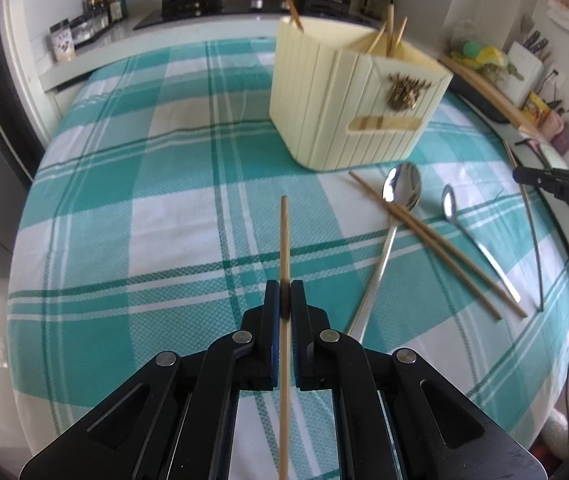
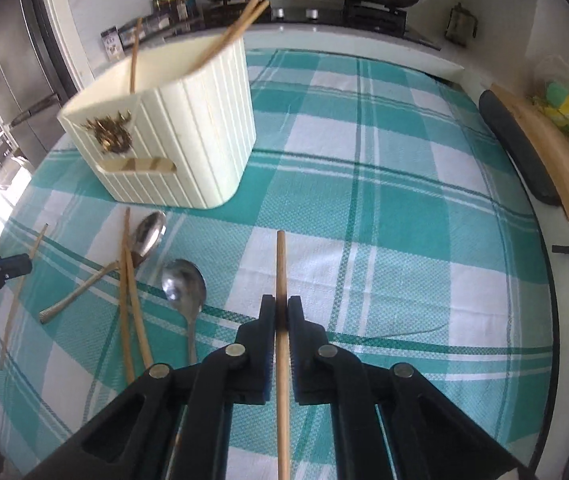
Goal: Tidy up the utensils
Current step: 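Lift the left tool's chopstick toward the cream holder while the right tool lifts its chopstick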
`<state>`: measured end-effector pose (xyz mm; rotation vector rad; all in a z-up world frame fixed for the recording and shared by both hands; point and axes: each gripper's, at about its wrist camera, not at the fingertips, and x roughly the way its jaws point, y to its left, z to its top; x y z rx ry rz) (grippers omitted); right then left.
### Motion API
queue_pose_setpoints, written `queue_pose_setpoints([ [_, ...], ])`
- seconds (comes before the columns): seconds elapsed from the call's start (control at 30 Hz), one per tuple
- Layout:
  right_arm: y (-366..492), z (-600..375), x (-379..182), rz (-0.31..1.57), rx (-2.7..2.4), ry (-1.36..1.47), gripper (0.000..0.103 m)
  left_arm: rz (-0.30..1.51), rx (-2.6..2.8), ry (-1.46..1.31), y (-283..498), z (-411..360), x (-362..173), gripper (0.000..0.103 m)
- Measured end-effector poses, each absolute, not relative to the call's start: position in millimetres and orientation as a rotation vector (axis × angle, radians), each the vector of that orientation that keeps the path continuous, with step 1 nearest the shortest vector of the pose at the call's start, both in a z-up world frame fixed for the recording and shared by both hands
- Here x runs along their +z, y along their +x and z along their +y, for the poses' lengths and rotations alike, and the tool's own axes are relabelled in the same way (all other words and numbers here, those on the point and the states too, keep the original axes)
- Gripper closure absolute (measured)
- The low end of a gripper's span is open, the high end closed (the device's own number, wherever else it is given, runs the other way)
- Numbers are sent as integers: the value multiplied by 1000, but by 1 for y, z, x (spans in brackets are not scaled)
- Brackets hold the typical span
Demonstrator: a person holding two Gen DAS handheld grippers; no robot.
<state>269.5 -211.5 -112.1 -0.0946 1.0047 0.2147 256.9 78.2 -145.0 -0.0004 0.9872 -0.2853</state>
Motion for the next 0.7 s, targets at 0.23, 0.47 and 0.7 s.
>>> queue_pose_setpoints([
  [0.23,204,-226,-36,817,262,-73,97,756,-366,-74,205,88,-65,100],
  [0.47,185,-221,4,685,278,-49,96,657,-396,-82,197,87,-27,100],
  [0.7,201,-204,34,609,282,-50,97,601,-407,-111,209,88,1,100],
])
